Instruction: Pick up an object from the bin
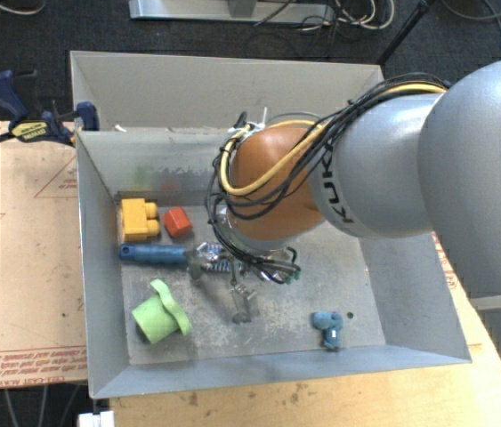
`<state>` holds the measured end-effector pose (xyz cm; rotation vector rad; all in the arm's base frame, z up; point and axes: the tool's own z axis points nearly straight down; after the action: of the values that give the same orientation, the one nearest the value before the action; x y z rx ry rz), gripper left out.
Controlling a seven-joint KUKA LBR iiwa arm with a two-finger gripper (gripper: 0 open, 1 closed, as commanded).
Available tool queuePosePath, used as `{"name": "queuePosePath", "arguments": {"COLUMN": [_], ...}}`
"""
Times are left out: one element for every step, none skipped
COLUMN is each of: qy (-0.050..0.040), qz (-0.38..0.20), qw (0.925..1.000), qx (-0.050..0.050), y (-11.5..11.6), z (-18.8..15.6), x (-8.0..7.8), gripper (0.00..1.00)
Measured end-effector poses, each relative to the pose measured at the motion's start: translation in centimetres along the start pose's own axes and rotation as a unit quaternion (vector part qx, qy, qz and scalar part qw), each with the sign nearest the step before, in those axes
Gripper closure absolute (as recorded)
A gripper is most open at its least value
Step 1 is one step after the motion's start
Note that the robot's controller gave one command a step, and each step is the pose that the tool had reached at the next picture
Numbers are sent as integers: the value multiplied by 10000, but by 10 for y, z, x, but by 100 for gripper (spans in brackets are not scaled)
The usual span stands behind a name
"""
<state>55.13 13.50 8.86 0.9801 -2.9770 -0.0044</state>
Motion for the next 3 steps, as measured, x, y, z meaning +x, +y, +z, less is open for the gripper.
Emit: {"name": "queuePosePath", "arguments": {"qy": [-65,-28,-35], "qz": [1540,2833,2826], "qw": [9881,9590,9592], "qx": [20,8,14], "y": [-22,-34,-34], "z": [-36,18,18], "x": [-41,-32,-32], "gripper": [0,0,100]}}
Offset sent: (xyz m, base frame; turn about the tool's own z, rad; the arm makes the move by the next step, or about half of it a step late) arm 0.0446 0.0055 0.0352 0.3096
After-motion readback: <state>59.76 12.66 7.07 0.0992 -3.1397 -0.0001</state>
